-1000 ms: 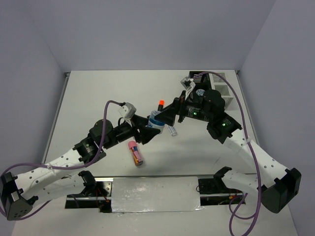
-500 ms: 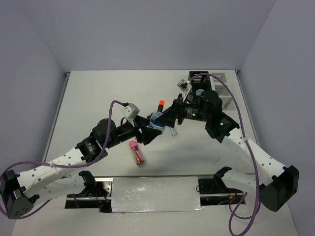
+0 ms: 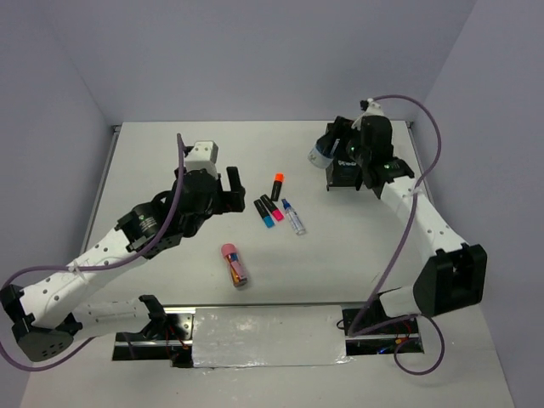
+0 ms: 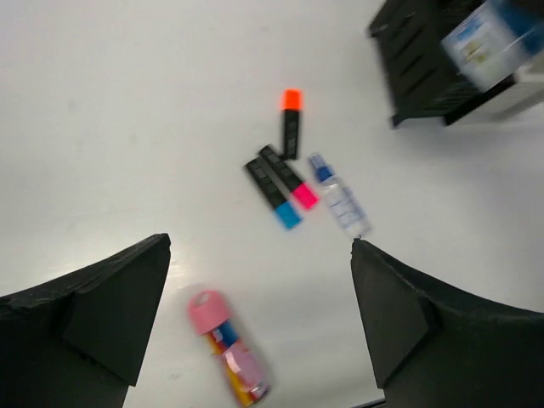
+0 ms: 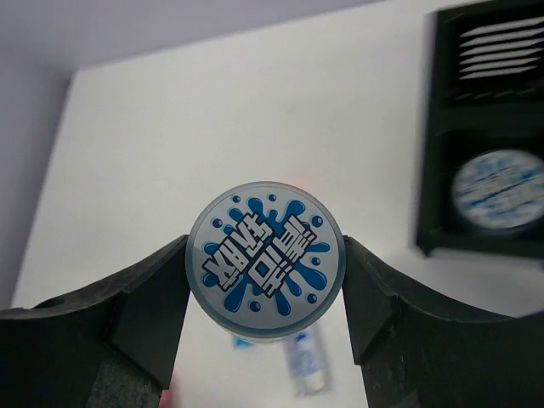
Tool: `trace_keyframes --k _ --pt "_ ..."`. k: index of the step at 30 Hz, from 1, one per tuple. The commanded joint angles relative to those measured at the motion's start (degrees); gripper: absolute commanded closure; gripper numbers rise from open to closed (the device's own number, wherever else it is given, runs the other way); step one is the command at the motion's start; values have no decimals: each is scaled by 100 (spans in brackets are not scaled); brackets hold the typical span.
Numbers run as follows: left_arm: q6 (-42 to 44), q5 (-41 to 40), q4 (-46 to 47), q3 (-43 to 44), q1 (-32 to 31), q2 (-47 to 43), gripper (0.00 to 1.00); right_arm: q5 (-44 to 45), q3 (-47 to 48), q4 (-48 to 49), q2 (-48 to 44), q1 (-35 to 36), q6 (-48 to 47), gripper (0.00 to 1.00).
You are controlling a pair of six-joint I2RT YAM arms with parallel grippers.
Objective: Sort the stationery into containers
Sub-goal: Place the stationery in the storage box.
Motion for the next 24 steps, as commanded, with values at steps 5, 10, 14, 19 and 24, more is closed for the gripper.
trace_keyframes --k 5,10,14,19,24 --pt "686 -96 -1618 -245 16 -837 1 1438 952 349 1146 -1007 -243 100" --pt "819 -25 -1495 -781 16 -1523 1 973 1181 472 1541 -1430 -304 100" --pt "916 230 -1292 -1081 16 -1682 1 471 1225 578 1787 -1720 -348 100" --pt "881 151 -1433 -1098 16 -1577 1 330 1111 683 1885 -1729 -349 100" --pt "890 204 -1407 -1142 25 -1656 1 269 812 876 1850 -1668 -462 100"
